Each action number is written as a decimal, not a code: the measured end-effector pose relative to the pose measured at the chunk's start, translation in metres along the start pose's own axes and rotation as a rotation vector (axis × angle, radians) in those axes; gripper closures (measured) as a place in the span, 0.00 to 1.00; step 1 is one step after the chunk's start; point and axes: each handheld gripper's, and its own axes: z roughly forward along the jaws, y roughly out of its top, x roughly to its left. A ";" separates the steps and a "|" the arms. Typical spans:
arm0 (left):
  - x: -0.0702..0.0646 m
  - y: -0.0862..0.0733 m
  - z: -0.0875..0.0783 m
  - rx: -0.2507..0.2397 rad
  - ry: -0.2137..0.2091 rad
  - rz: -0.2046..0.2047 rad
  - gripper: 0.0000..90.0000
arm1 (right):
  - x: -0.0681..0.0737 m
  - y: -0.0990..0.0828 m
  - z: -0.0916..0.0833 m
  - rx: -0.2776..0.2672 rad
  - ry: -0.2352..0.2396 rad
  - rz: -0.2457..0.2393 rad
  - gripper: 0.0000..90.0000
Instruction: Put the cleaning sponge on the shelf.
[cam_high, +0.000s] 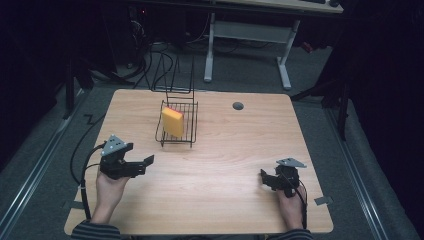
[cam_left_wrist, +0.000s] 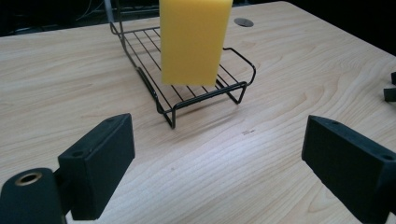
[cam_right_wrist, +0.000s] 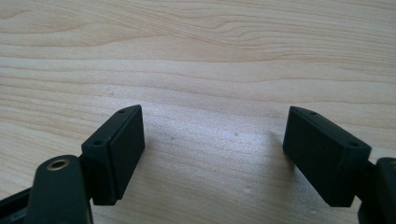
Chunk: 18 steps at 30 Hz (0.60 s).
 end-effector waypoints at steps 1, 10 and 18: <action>0.000 -0.002 0.000 0.002 0.001 -0.002 0.11 | 0.000 0.000 0.000 0.000 0.000 0.001 0.23; 0.002 -0.021 0.003 0.030 -0.006 -0.019 0.13 | 0.001 0.000 0.000 0.005 0.000 0.016 0.23; 0.005 -0.037 0.009 0.054 -0.005 -0.038 0.14 | 0.001 0.000 0.000 0.003 0.000 0.011 0.23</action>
